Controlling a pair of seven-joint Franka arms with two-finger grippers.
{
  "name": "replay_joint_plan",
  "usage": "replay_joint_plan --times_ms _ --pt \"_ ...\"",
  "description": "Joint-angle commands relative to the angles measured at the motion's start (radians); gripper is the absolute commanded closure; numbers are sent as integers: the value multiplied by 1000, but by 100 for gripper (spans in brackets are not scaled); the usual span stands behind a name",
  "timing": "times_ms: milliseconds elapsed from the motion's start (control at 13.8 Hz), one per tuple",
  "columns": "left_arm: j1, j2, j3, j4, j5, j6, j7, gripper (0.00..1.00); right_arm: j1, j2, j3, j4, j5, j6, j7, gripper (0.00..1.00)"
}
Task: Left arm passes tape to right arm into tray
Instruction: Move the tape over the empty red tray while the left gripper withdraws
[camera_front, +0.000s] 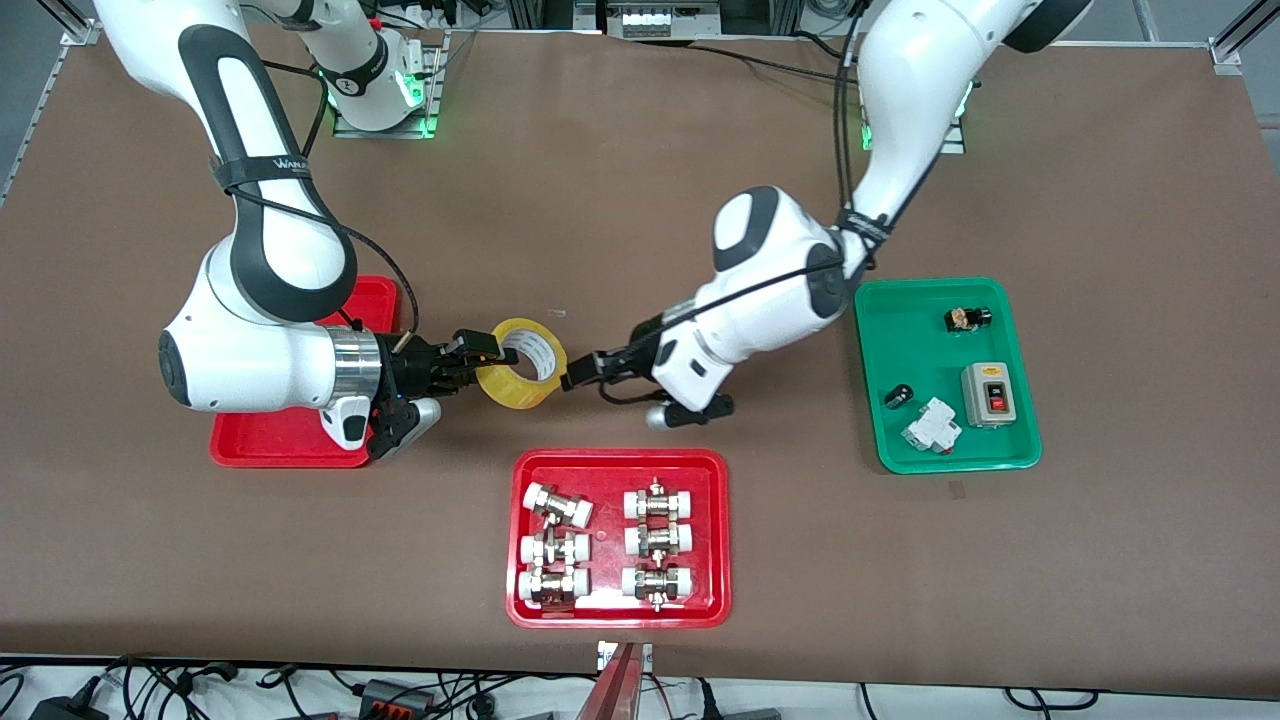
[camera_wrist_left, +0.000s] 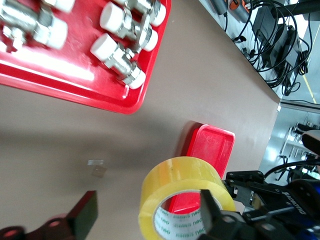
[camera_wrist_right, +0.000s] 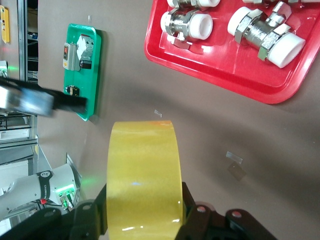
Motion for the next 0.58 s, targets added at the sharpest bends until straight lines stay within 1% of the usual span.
replay_joint_plan --times_ms 0,72,145,217,362,507 --pt "119 -86 -3 -11 61 -264 126 0 -5 8 0 18 10 -10 -24 86" --pt "162 -109 -3 -8 108 -368 221 0 -8 8 -1 14 11 -10 -53 86" --pt "200 -140 -1 -7 156 -434 301 0 -14 8 -7 11 7 -7 -50 86" --pt "233 -166 -1 -7 211 -475 350 0 -33 8 -11 9 -1 -8 -48 86" --pt "288 -216 -3 -5 302 -594 426 0 -95 8 -11 -6 -4 -11 -51 86" --pt "352 -258 -1 -1 374 -733 464 0 -193 8 -11 -23 -4 -64 -47 86"
